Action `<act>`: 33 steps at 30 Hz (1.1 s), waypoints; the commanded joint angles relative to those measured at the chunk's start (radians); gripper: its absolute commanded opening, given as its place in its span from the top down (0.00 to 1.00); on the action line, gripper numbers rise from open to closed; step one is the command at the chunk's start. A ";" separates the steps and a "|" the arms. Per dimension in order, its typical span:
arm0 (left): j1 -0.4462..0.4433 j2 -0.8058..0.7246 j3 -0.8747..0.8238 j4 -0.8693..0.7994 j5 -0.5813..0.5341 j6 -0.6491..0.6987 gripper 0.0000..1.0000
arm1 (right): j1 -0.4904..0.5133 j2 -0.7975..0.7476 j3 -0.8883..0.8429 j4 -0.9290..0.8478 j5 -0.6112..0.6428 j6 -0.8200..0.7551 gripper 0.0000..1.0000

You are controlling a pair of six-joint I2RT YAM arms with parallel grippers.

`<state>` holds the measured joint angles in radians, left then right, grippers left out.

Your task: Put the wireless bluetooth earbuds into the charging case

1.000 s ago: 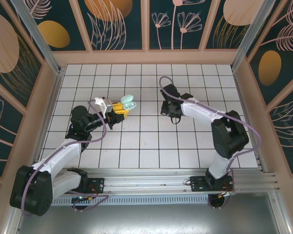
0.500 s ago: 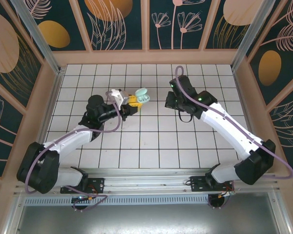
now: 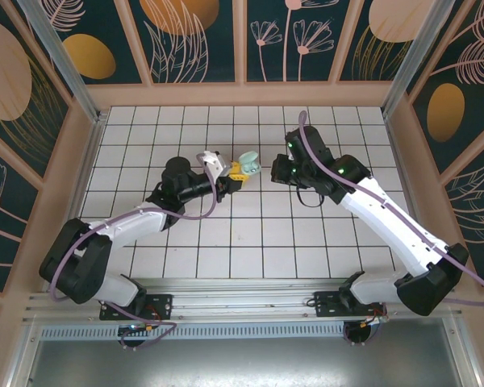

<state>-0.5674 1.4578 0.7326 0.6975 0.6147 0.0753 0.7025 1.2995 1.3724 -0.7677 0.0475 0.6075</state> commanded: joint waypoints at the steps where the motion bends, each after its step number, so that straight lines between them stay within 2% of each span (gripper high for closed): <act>1: -0.012 0.013 0.038 0.006 -0.013 0.030 1.00 | 0.023 0.021 0.035 0.031 -0.028 -0.012 0.94; 9: -0.028 0.034 0.049 -0.001 -0.002 0.036 1.00 | 0.048 0.067 0.047 0.053 -0.064 -0.021 0.93; 33: -0.032 0.022 0.047 -0.032 0.000 0.066 1.00 | 0.067 0.192 0.133 0.032 -0.056 -0.071 0.92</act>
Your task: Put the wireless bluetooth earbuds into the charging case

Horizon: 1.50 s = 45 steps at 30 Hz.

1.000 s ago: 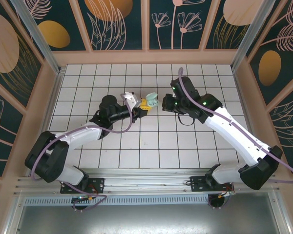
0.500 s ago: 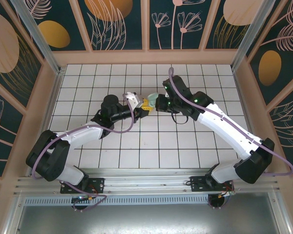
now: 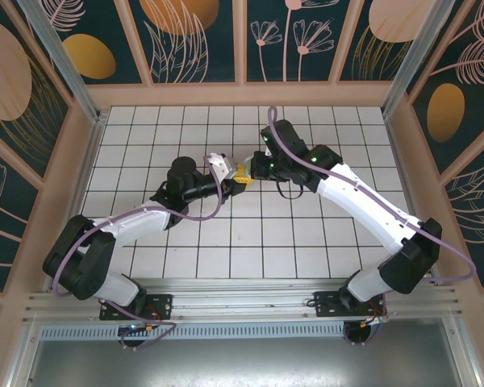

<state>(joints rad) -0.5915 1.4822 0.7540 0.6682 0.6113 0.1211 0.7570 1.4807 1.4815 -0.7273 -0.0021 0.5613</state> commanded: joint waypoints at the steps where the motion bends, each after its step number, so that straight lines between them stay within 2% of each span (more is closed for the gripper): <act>1: -0.007 -0.003 0.026 0.000 0.004 0.020 1.00 | 0.012 0.015 0.023 -0.012 -0.006 -0.024 0.92; 8: -0.008 -0.003 0.028 0.002 0.003 0.019 1.00 | 0.015 0.025 0.026 -0.037 -0.011 -0.033 0.90; 17: -0.008 -0.005 0.029 -0.002 0.002 0.018 1.00 | 0.021 0.027 0.034 -0.053 -0.040 -0.039 0.73; 24: -0.008 -0.009 0.032 -0.005 0.002 0.017 1.00 | 0.020 0.029 0.052 -0.057 -0.031 -0.043 0.68; 35: -0.007 -0.027 0.022 -0.028 0.034 0.033 1.00 | 0.005 -0.015 0.178 -0.115 0.043 -0.104 0.68; 38: -0.008 -0.042 0.007 -0.012 0.062 0.033 1.00 | -0.046 -0.012 0.189 -0.108 0.022 -0.124 0.67; 39: -0.007 -0.052 -0.009 0.015 0.069 0.028 1.00 | -0.066 -0.004 0.191 -0.105 -0.024 -0.129 0.68; 42: -0.008 -0.081 -0.045 0.070 0.091 0.030 1.00 | -0.111 0.022 0.183 -0.078 -0.100 -0.140 0.80; 45: -0.007 -0.098 -0.046 0.066 0.109 0.031 1.00 | -0.129 0.057 0.178 -0.052 -0.156 -0.150 0.87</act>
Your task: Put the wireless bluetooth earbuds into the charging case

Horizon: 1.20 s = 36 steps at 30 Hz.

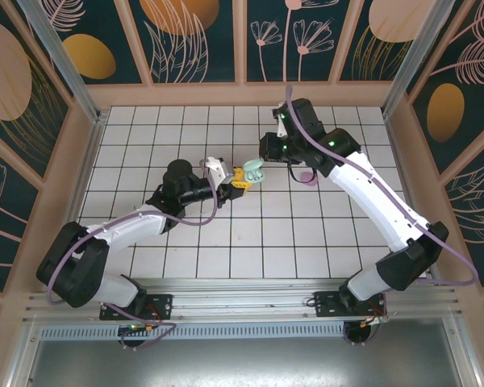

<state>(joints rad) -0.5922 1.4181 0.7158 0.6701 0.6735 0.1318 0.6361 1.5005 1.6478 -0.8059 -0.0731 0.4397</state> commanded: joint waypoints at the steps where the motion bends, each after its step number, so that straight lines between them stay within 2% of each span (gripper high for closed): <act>1: -0.006 -0.035 -0.003 0.059 0.048 0.023 1.00 | -0.010 0.049 0.017 0.028 -0.101 -0.031 0.88; 7: -0.007 -0.047 0.007 0.066 0.021 0.011 1.00 | -0.007 0.058 0.001 0.032 -0.171 -0.054 0.92; 12: -0.004 -0.036 0.010 0.119 -0.001 -0.048 1.00 | -0.007 -0.058 -0.132 0.078 -0.157 -0.029 0.91; 19: 0.001 -0.014 0.017 0.188 0.000 -0.119 1.00 | -0.030 -0.254 -0.313 0.194 -0.143 0.037 0.84; 22: 0.001 -0.015 0.019 0.202 0.002 -0.133 1.00 | -0.047 -0.303 -0.360 0.254 -0.145 0.085 0.64; 26: 0.000 -0.029 0.014 0.212 0.001 -0.150 1.00 | -0.074 -0.359 -0.453 0.396 -0.227 0.177 0.47; 29: 0.000 -0.040 0.010 0.219 0.005 -0.160 1.00 | -0.083 -0.383 -0.528 0.524 -0.316 0.249 0.42; 36: 0.001 -0.054 -0.009 0.267 0.013 -0.202 1.00 | -0.083 -0.357 -0.608 0.704 -0.457 0.368 0.40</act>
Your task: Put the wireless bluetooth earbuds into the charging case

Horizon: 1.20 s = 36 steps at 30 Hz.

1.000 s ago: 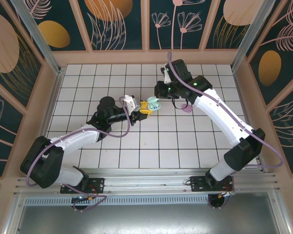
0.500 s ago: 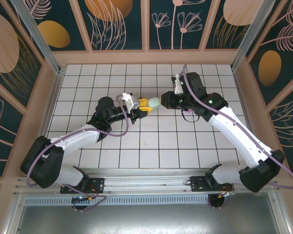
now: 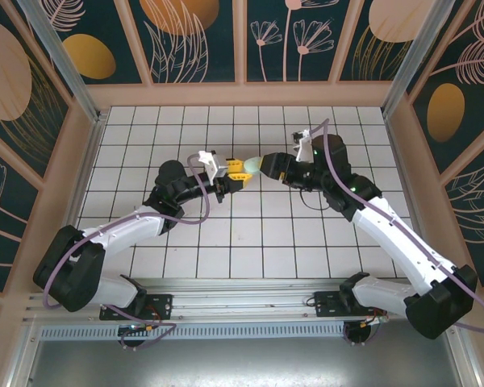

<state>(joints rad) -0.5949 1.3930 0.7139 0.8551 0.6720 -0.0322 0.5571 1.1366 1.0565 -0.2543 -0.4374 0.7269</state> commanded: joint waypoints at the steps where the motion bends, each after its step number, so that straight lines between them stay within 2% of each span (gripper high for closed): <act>1: 0.004 -0.031 -0.009 0.091 0.019 -0.044 1.00 | -0.005 0.013 -0.024 0.171 -0.107 0.093 0.40; 5: 0.003 -0.031 -0.013 0.113 0.043 -0.068 1.00 | -0.004 0.031 -0.050 0.245 -0.151 0.140 0.44; 10: 0.005 -0.037 -0.030 0.120 0.037 -0.070 1.00 | -0.005 0.048 -0.085 0.356 -0.211 0.213 0.60; 14: 0.003 -0.037 -0.033 0.107 0.032 -0.063 1.00 | -0.004 0.068 -0.097 0.376 -0.220 0.233 0.79; 16: 0.004 -0.041 -0.034 0.089 0.025 -0.048 0.99 | -0.004 0.073 -0.108 0.399 -0.222 0.245 0.84; 18: 0.004 -0.044 -0.037 0.070 0.008 -0.033 0.92 | -0.003 0.081 -0.123 0.434 -0.228 0.268 0.87; 21: 0.004 -0.056 -0.043 0.029 -0.035 -0.003 0.73 | -0.026 0.099 -0.136 0.457 -0.224 0.285 0.89; 23: 0.004 -0.071 -0.048 -0.009 -0.089 0.020 0.53 | -0.045 0.118 -0.135 0.446 -0.211 0.289 0.90; 26: 0.003 -0.109 -0.072 -0.067 -0.189 0.059 0.38 | -0.072 0.150 -0.140 0.421 -0.184 0.283 0.91; 29: 0.005 -0.153 -0.097 -0.146 -0.286 0.102 0.37 | -0.099 0.194 -0.157 0.403 -0.149 0.267 0.91; 32: 0.011 -0.201 -0.141 -0.179 -0.370 0.112 0.31 | -0.111 0.259 -0.172 0.404 -0.127 0.243 0.91; 36: 0.022 -0.274 -0.204 -0.202 -0.482 0.102 0.26 | -0.104 0.394 -0.168 0.453 -0.153 0.225 0.91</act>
<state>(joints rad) -0.5831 1.1587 0.5426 0.6956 0.3134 0.0521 0.4496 1.4635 0.9020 0.1463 -0.5842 0.9829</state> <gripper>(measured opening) 0.733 0.226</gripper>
